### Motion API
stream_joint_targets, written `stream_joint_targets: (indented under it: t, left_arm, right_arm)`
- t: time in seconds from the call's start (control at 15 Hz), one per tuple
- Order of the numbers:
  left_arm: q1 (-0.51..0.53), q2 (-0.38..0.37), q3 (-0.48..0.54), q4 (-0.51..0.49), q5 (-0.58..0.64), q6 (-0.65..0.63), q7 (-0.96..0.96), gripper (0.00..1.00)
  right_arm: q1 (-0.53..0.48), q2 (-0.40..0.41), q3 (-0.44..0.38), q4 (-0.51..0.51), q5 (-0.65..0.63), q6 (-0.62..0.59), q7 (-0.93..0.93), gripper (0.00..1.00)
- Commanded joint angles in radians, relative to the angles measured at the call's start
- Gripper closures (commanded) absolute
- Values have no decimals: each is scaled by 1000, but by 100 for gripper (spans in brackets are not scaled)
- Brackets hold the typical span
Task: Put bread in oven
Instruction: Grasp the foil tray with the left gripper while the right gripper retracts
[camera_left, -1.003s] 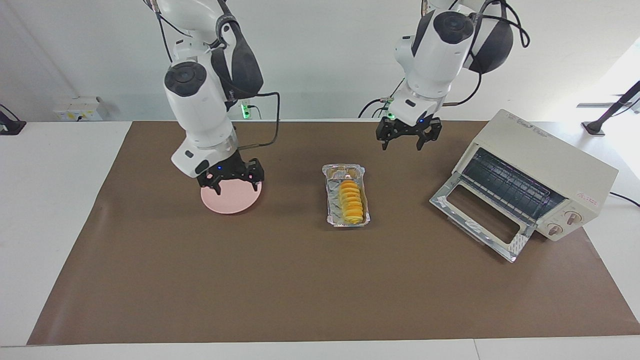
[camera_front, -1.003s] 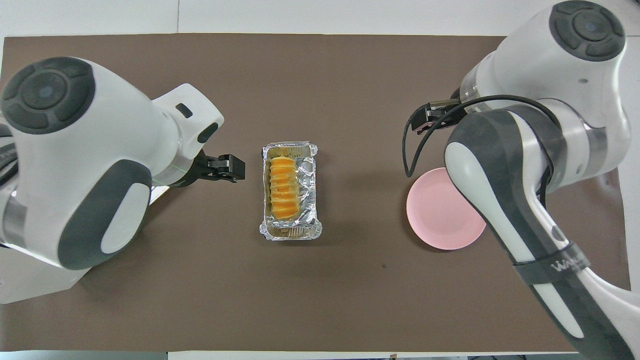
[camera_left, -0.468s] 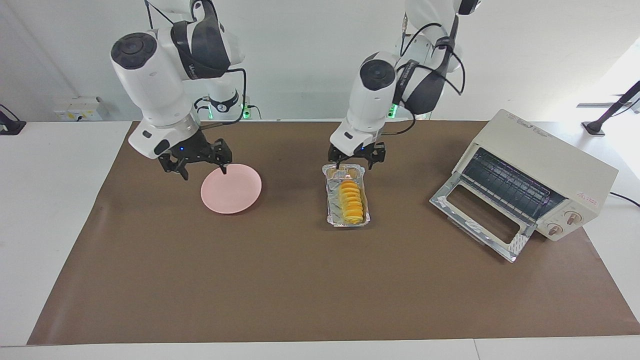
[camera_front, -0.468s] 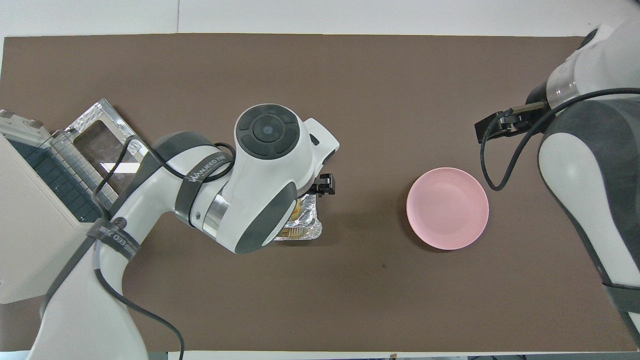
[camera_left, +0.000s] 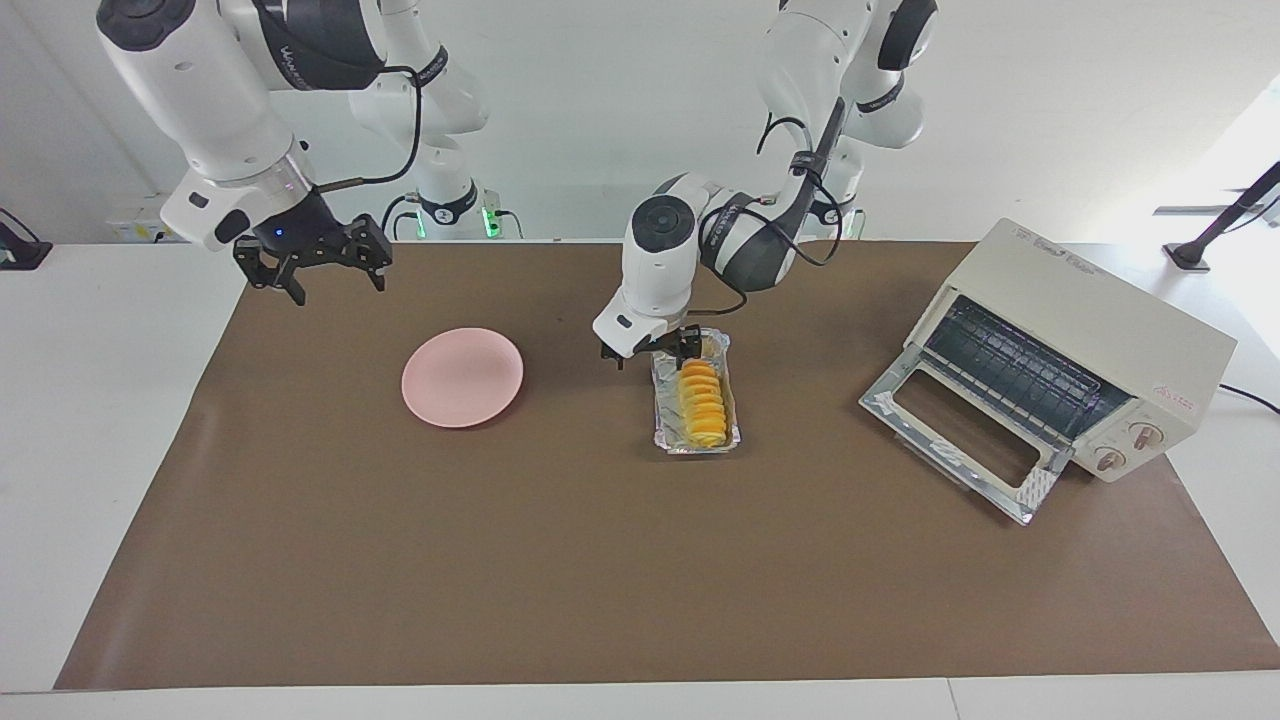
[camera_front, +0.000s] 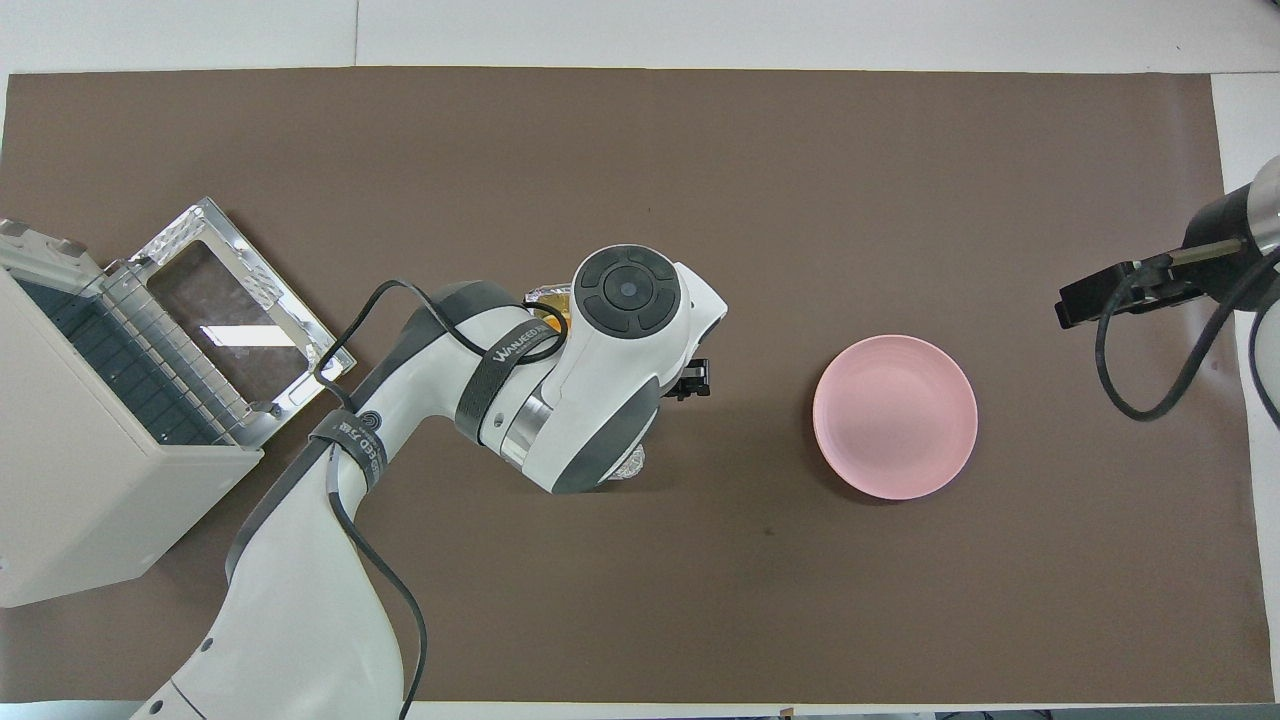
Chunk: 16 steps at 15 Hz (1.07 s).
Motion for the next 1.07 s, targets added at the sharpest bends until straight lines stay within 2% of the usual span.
stream_joint_targets:
  t: [0.0,0.2,0.33,0.53,0.87,0.94,1.0]
  left_arm:
    - [-1,18,4,-20,33,39,-7,2]
    - [-1,27,4,-42,36,62,-7,3]
    - [-9,30,5,-43,38,73,-7,11]
    - [-10,41,5,-48,61,93,-7,18]
    - [-12,46,4,-55,85,93,-7,61]
    - [-12,44,4,-60,85,86,-7,78]
    - [-10,44,5,-60,84,79,-7,100]
  right_arm:
    - [-21,-71,12,-69,-9,-5,-24,0]
    - [-21,-73,12,-65,-21,-7,-26,0]
    - [-21,-64,11,-51,-29,19,-29,0]
    - [-21,-55,4,-37,-36,27,-29,0]
    - [-21,-59,3,-46,-42,25,-23,0]
    - [-21,-59,3,-46,-42,25,-23,0]
    - [-21,-59,3,-46,-41,25,-23,0]
